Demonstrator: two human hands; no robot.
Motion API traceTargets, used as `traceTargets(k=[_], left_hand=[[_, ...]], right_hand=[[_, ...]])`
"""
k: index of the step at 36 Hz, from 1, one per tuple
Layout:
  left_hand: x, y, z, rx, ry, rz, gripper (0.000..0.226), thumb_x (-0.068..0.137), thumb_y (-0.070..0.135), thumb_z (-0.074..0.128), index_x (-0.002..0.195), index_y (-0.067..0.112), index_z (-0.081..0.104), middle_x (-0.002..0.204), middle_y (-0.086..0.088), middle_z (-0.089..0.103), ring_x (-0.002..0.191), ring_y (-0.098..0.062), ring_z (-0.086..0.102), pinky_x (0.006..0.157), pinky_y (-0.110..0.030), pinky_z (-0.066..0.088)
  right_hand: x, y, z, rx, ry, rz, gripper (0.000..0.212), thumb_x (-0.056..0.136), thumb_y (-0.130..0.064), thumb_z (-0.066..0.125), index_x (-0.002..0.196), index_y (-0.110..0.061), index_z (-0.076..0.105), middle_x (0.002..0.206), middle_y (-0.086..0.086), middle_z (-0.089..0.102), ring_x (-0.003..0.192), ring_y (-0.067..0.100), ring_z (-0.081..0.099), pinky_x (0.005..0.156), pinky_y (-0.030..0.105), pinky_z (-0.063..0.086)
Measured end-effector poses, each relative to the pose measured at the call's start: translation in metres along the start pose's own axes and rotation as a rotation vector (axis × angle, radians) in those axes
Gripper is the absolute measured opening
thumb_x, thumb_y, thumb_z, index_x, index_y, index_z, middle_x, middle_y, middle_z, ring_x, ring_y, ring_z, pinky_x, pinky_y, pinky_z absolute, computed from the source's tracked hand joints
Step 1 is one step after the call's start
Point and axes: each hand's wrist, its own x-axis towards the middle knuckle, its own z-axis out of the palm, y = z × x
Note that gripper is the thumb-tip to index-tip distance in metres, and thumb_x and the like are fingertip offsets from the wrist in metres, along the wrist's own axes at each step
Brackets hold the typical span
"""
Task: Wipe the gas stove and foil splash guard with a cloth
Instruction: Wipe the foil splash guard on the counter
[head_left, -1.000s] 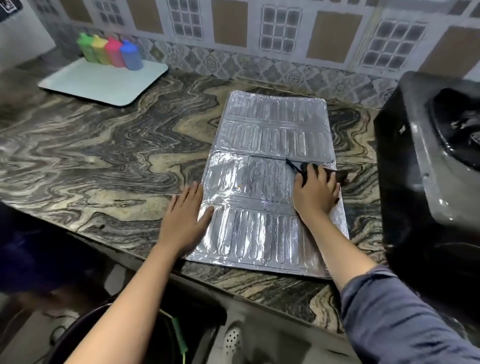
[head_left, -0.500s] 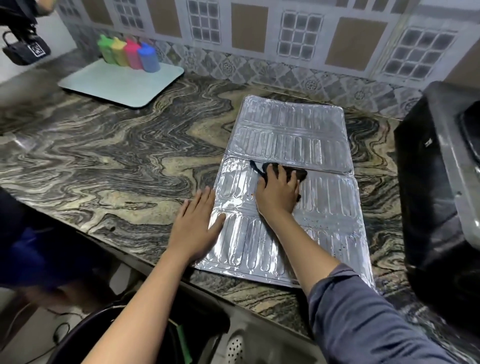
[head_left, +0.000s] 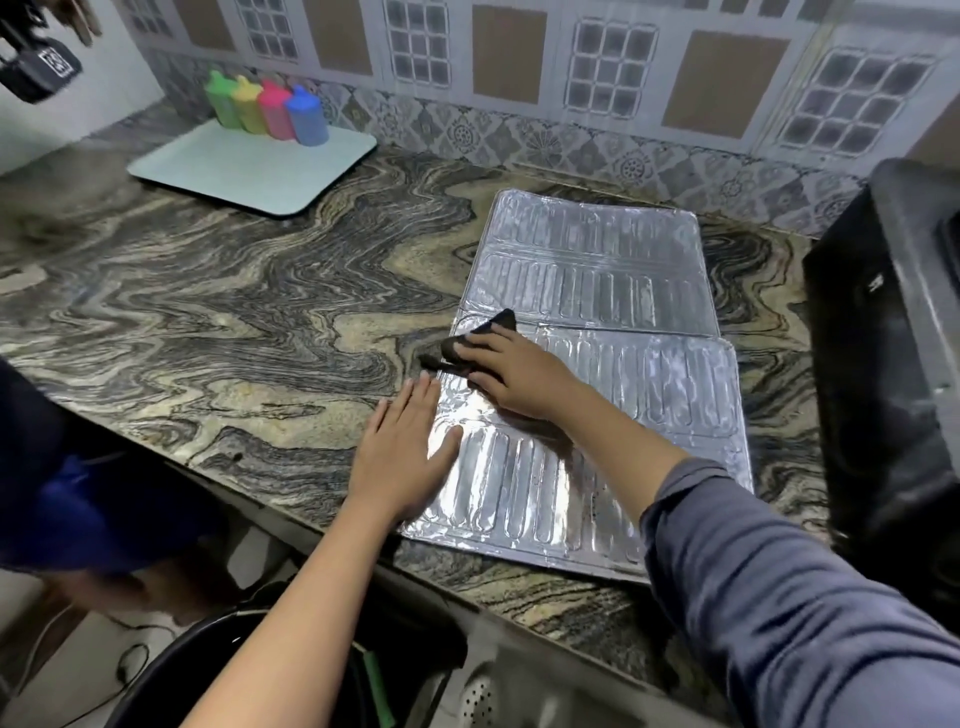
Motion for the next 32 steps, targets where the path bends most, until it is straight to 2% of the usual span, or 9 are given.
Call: traceTargets(k=[4, 9, 15, 20, 23, 26, 29, 32], left_hand=[[-0.001, 0.000, 0.000, 0.001, -0.009, -0.006, 0.067, 0.094, 0.058, 0.018, 0.150, 0.025, -0.002, 0.158, 0.010, -0.006, 0.144, -0.003, -0.006, 0.120, -0.033, 0.000], [-0.001, 0.000, 0.000, 0.002, -0.015, -0.004, 0.067, 0.094, 0.058, 0.016, 0.149, 0.026, -0.005, 0.157, 0.010, -0.008, 0.144, -0.004, -0.008, 0.120, -0.033, -0.001], [-0.002, 0.000, -0.001, -0.024, 0.001, 0.000, 0.067, 0.094, 0.057, 0.016, 0.150, 0.024, -0.002, 0.157, 0.009, -0.007, 0.143, -0.002, -0.009, 0.120, -0.032, -0.002], [-0.002, 0.001, -0.002, -0.056, 0.006, 0.007, 0.067, 0.094, 0.055, 0.020, 0.150, 0.023, 0.003, 0.158, 0.007, -0.001, 0.145, -0.006, -0.004, 0.120, -0.034, 0.000], [-0.002, -0.001, -0.005, -0.147, 0.049, 0.011, 0.065, 0.093, 0.052, 0.034, 0.147, 0.019, 0.023, 0.156, 0.004, 0.020, 0.144, -0.012, 0.017, 0.119, -0.037, 0.012], [-0.002, -0.004, -0.012, -0.257, 0.097, 0.028, 0.053, 0.088, 0.046, 0.052, 0.130, 0.015, 0.049, 0.134, 0.000, 0.048, 0.125, -0.019, 0.044, 0.104, -0.038, 0.034], [-0.001, -0.008, -0.018, -0.265, 0.048, 0.053, 0.055, 0.084, 0.048, 0.057, 0.128, 0.015, 0.053, 0.123, 0.001, 0.050, 0.117, -0.018, 0.048, 0.096, -0.035, 0.042], [-0.005, -0.013, -0.023, -0.222, -0.010, 0.102, 0.062, 0.084, 0.049, 0.056, 0.136, 0.017, 0.046, 0.132, 0.001, 0.046, 0.122, -0.019, 0.045, 0.098, -0.036, 0.041]], right_hand=[[-0.035, 0.020, -0.008, 0.038, 0.065, 0.092, 0.045, 0.097, -0.035, 0.041, 0.141, -0.028, 0.036, 0.150, -0.003, 0.036, 0.143, 0.025, 0.020, 0.115, 0.037, 0.019], [-0.085, 0.052, -0.014, 0.078, 0.153, 0.364, 0.044, 0.097, -0.035, 0.041, 0.141, -0.029, 0.037, 0.149, -0.005, 0.036, 0.142, 0.022, 0.021, 0.114, 0.036, 0.021], [-0.137, 0.066, -0.013, 0.083, 0.275, 0.700, 0.044, 0.097, -0.032, 0.040, 0.141, -0.022, 0.039, 0.148, 0.003, 0.038, 0.140, 0.028, 0.024, 0.116, 0.036, 0.018], [-0.152, 0.046, -0.001, 0.055, 0.324, 0.799, 0.044, 0.098, -0.030, 0.037, 0.141, -0.019, 0.038, 0.149, 0.005, 0.036, 0.139, 0.030, 0.022, 0.117, 0.037, 0.014], [-0.152, 0.036, 0.001, 0.074, 0.376, 0.830, 0.043, 0.098, -0.027, 0.037, 0.140, -0.017, 0.039, 0.148, 0.007, 0.037, 0.138, 0.032, 0.021, 0.116, 0.038, 0.014], [-0.150, 0.035, 0.001, 0.072, 0.385, 0.842, 0.042, 0.098, -0.025, 0.038, 0.139, -0.017, 0.041, 0.146, 0.008, 0.039, 0.137, 0.034, 0.023, 0.116, 0.041, 0.016], [-0.149, 0.032, -0.001, 0.079, 0.381, 0.866, 0.042, 0.098, -0.025, 0.038, 0.139, -0.017, 0.040, 0.147, 0.008, 0.038, 0.138, 0.034, 0.022, 0.115, 0.042, 0.017], [-0.143, 0.030, 0.001, 0.107, 0.378, 0.911, 0.043, 0.098, -0.026, 0.036, 0.139, -0.018, 0.039, 0.147, 0.008, 0.037, 0.139, 0.032, 0.022, 0.116, 0.043, 0.017]])
